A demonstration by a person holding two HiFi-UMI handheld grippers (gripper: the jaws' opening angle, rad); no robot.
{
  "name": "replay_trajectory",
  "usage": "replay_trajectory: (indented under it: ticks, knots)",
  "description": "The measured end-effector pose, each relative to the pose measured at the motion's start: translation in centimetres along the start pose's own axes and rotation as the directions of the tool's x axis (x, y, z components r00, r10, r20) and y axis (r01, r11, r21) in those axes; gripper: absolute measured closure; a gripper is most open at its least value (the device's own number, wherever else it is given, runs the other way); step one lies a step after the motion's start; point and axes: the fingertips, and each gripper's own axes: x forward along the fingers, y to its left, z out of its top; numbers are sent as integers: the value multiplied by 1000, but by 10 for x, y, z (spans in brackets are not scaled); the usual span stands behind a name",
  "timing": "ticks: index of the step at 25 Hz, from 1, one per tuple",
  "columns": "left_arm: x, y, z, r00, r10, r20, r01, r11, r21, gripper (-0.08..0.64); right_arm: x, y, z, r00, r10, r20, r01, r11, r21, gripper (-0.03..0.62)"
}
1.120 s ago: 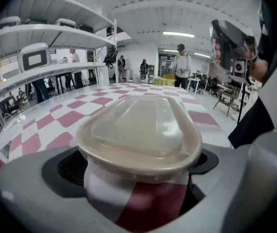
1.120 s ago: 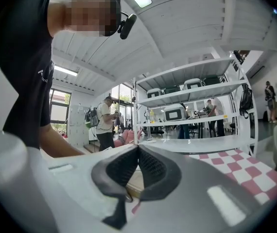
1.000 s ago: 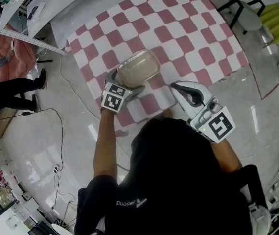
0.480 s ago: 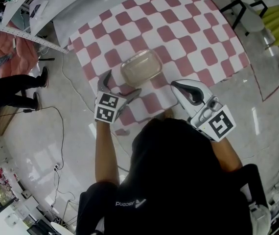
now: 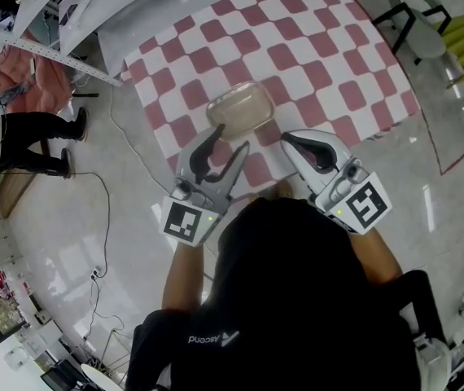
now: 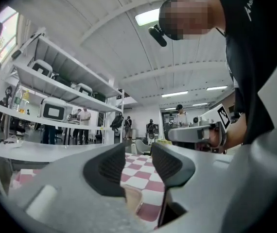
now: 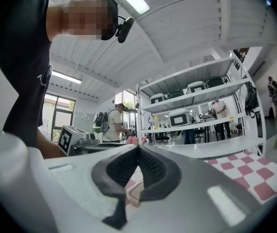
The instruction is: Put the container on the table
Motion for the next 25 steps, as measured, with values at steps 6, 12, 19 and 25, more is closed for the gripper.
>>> replay_trajectory:
  ticks: [6, 12, 19, 25]
  knots:
    - [0, -22, 13, 997, 46, 57, -45, 999, -24, 549, -5, 9, 13, 998, 25, 58, -24, 1000, -7, 589]
    - [1, -43, 14, 999, 18, 40, -18, 1000, -10, 549, -9, 12, 18, 997, -2, 75, 5, 999, -47, 589]
    - [2, -43, 14, 999, 16, 39, -15, 1000, -26, 549, -10, 11, 16, 996, -24, 82, 28, 999, -46, 589]
    - [0, -44, 16, 999, 2, 45, -1, 999, -32, 549, -10, 13, 16, 996, -30, 81, 33, 998, -45, 591]
